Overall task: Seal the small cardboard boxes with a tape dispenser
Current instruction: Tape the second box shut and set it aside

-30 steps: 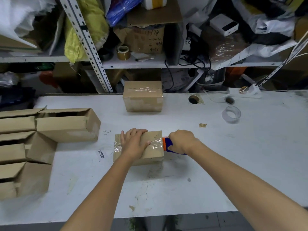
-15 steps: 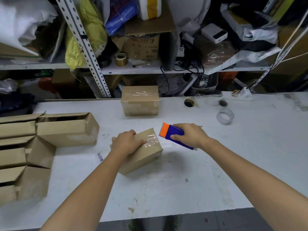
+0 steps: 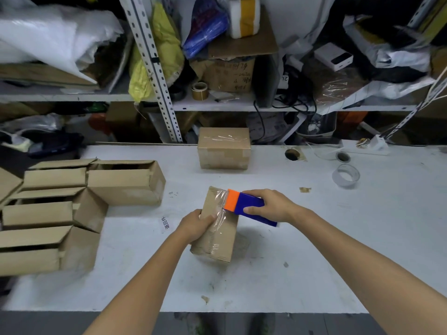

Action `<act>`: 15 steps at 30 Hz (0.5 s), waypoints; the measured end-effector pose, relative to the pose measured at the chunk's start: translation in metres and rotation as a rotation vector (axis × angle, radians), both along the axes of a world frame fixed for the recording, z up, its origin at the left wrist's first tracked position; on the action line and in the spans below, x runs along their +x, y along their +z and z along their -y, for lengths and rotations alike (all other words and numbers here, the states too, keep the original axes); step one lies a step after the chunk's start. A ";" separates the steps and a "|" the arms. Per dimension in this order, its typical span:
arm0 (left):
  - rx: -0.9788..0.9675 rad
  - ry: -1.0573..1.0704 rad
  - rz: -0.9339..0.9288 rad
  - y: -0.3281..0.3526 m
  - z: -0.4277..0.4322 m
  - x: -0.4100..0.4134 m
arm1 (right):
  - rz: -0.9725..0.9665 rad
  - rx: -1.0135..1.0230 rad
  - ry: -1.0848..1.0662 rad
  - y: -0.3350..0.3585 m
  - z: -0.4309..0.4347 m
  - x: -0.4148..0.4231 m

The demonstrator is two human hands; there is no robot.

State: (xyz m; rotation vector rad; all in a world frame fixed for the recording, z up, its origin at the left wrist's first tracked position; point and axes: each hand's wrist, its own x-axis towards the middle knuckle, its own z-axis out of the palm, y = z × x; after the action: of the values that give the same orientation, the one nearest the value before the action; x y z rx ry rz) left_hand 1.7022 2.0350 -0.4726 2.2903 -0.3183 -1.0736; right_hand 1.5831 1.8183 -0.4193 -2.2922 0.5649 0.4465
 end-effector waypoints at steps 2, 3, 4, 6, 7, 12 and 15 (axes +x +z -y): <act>-0.041 0.097 -0.048 -0.002 -0.003 -0.009 | -0.001 -0.025 0.036 0.001 -0.003 0.002; -0.061 0.146 -0.089 -0.003 -0.003 -0.013 | 0.001 -0.039 0.059 0.002 -0.005 0.003; -0.085 0.198 -0.140 -0.004 -0.003 -0.017 | 0.004 -0.050 0.079 0.003 -0.007 0.004; -0.124 0.284 -0.222 -0.005 -0.001 -0.024 | 0.015 -0.061 0.098 0.006 -0.008 0.004; -0.138 0.307 -0.240 -0.006 0.000 -0.027 | 0.018 -0.062 0.097 0.008 -0.008 0.004; -0.167 0.337 -0.235 -0.008 -0.003 -0.028 | 0.009 -0.079 0.108 0.016 -0.005 0.000; -0.123 0.273 -0.207 -0.005 -0.004 -0.024 | 0.011 -0.084 0.098 0.022 -0.003 -0.002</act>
State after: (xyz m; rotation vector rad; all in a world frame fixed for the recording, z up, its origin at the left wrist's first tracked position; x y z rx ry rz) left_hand 1.6780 2.0393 -0.4775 2.0228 0.0120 -1.1035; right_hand 1.5810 1.8218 -0.3973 -2.4090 0.4752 0.4648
